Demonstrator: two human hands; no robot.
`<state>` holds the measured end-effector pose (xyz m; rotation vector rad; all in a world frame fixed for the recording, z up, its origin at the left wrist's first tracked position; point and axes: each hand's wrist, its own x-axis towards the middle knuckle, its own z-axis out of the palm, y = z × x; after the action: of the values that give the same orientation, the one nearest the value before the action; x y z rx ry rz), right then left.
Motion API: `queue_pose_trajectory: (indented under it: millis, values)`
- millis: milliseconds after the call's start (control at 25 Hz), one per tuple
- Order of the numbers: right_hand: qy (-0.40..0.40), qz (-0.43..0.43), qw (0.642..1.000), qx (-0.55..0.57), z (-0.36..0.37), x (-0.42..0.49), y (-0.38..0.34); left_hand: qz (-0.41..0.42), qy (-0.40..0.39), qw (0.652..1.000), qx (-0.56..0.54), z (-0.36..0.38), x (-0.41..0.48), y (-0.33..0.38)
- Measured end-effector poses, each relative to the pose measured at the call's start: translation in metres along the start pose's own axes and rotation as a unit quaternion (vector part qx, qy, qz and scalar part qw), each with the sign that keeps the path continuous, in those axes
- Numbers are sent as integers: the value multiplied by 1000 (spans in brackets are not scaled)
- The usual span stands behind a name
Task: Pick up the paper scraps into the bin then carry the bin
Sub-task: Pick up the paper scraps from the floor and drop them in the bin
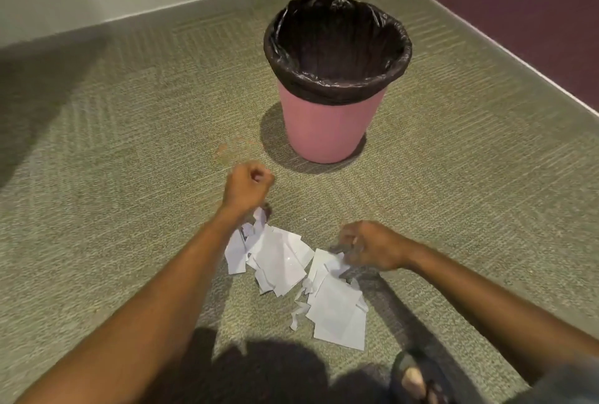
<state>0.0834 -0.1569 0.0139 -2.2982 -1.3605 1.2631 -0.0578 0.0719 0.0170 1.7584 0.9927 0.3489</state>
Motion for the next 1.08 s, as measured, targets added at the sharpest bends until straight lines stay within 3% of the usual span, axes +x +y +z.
queue_pose_trajectory:
  millis: [40, 80, 160, 240, 280, 360, 600, 760, 840, 920, 1080]
  values:
    - [-32, 21, 997, -60, 19, 3, 4, 15, -88, 989, 114, 11, -17, -20]
    - [-51, 44, 992, -104, 36, 5, 7, 42, -181, 956, 227, 21, -31, -40]
    - [-64, 81, 986, -134, 63, 5, 14, 118, -316, 839, 427, 37, -49, -68]
    - [-62, 115, 982, -136, 82, 3, 21, 183, -362, 725, 556, 50, -60, -85]
    - [-56, 128, 980, -142, 88, 2, 22, 199, -363, 690, 594, 56, -63, -91]
    - [-32, 135, 980, -143, 96, 3, 22, 223, -353, 660, 625, 63, -65, -93]
    - [60, 104, 990, -80, 112, 9, 16, 272, -295, 690, 603, 63, -59, -85]
    - [81, 106, 991, 22, 110, 15, 24, 267, -315, 685, 600, 63, -50, -83]
    - [86, 132, 986, 60, 104, 15, 28, 231, -330, 719, 567, 62, -42, -83]
    - [90, 150, 980, 95, 95, 15, 32, 183, -329, 775, 508, 59, -33, -79]
    - [124, 152, 966, 171, 64, 11, 30, 155, -291, 852, 406, 48, -19, -57]
